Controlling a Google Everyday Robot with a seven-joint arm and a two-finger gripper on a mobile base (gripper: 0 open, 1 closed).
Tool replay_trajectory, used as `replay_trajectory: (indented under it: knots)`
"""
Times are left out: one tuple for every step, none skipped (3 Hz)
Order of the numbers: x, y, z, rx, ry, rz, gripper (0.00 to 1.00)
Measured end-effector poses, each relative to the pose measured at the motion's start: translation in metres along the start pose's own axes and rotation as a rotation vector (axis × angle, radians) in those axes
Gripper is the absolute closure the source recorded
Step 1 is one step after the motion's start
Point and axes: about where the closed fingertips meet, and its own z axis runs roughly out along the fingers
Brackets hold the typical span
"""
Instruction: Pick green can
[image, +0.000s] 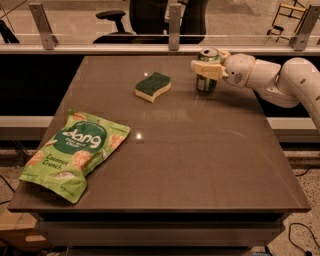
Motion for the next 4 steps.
replay_trajectory:
  knots:
    - [-0.005,-0.002,-0.008,0.016,-0.008,-0.011,1.0]
    - [-0.012,-0.001,-0.012,0.015,-0.016,-0.026,1.0]
    - [-0.024,0.001,-0.015,0.005,-0.02,-0.048,1.0]
    - [-0.039,0.003,-0.02,-0.02,-0.026,-0.054,1.0]
